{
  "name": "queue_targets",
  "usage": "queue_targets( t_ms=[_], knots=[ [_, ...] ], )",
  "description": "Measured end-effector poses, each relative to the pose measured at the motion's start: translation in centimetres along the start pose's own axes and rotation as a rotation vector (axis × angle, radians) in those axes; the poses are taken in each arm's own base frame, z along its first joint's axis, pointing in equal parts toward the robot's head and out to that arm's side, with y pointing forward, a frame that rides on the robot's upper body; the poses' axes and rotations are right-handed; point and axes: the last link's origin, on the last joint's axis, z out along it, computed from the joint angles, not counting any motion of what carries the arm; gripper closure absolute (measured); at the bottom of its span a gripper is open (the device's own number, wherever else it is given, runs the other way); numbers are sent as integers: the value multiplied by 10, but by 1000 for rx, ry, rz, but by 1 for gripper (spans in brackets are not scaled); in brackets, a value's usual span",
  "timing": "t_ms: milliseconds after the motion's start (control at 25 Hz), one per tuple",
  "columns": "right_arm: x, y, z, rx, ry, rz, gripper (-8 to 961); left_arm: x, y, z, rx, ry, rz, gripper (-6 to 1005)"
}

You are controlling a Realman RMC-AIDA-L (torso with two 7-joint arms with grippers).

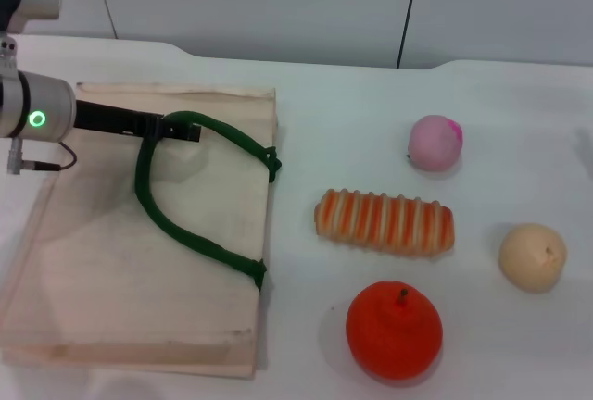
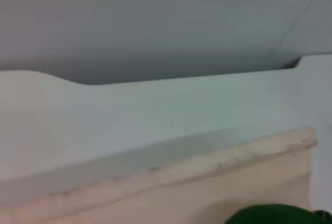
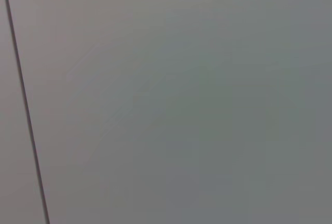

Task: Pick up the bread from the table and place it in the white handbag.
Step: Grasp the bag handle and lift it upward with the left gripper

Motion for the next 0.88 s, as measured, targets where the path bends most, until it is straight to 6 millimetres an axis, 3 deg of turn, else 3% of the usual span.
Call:
queue_targets(
  t_ms=[40,520,640,880],
  knots=[
    [0,0,0,0,0,0,60,0,1,1,-2,-2,0,208],
    [1,-3,-3,7,2,1,61,5,9,-1,-71,65,-17,709],
    [1,-3,-3,8,1,1,61,12,13,-15,-169,174,-7,841],
    [0,-4,-3,9,0,21,61,23,18,-56,-346,422,47,864]
  ],
)
